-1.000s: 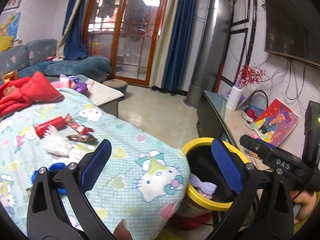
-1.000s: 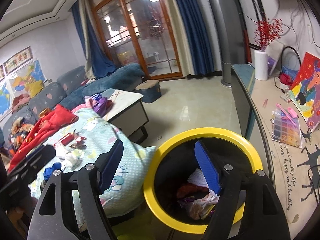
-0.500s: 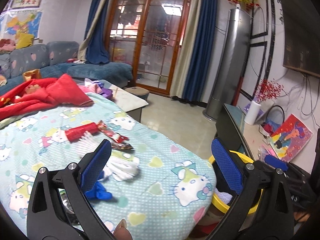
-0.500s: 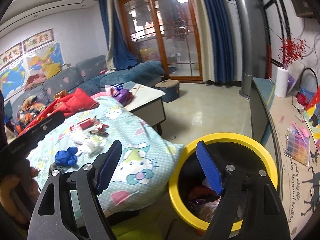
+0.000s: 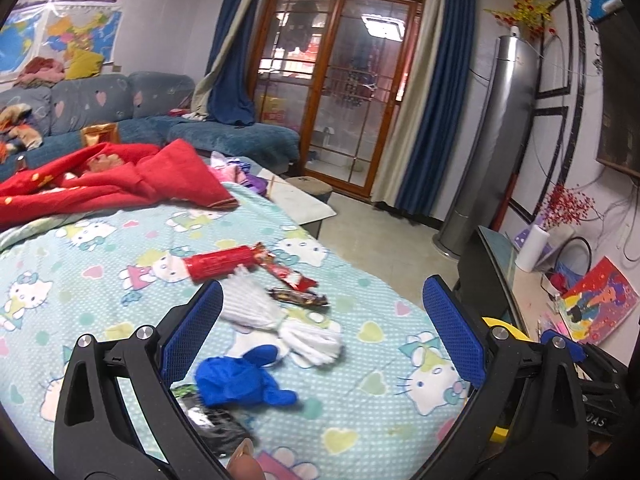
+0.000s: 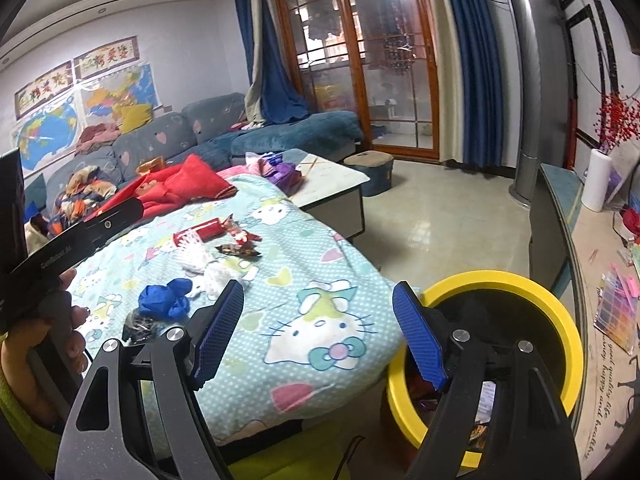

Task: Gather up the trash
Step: 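Move both tools back over the blue glove and white net on the bed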

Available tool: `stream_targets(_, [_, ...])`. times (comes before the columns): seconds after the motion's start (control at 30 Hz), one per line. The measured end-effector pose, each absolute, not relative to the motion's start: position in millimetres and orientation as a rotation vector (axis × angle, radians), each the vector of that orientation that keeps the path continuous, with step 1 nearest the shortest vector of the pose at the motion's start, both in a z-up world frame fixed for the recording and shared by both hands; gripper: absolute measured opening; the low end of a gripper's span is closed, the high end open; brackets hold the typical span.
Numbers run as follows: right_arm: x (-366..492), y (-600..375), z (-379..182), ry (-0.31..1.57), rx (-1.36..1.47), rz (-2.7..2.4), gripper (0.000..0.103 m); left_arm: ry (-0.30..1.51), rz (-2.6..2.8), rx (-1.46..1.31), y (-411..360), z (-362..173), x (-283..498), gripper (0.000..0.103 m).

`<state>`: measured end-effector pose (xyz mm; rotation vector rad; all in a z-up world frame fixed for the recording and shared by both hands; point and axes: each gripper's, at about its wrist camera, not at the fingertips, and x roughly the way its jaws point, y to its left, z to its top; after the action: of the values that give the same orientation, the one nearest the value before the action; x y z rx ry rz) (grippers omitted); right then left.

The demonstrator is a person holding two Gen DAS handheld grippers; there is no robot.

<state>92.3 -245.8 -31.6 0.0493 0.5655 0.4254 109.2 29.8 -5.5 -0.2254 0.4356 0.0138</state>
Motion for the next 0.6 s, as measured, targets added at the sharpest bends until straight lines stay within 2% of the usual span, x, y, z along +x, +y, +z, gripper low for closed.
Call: stream_targets(0.6, [117, -173, -37, 0.653, -0.008, 0.570, 0.074, 0.485, 0.063, -0.284, 93, -10, 98, 0.092])
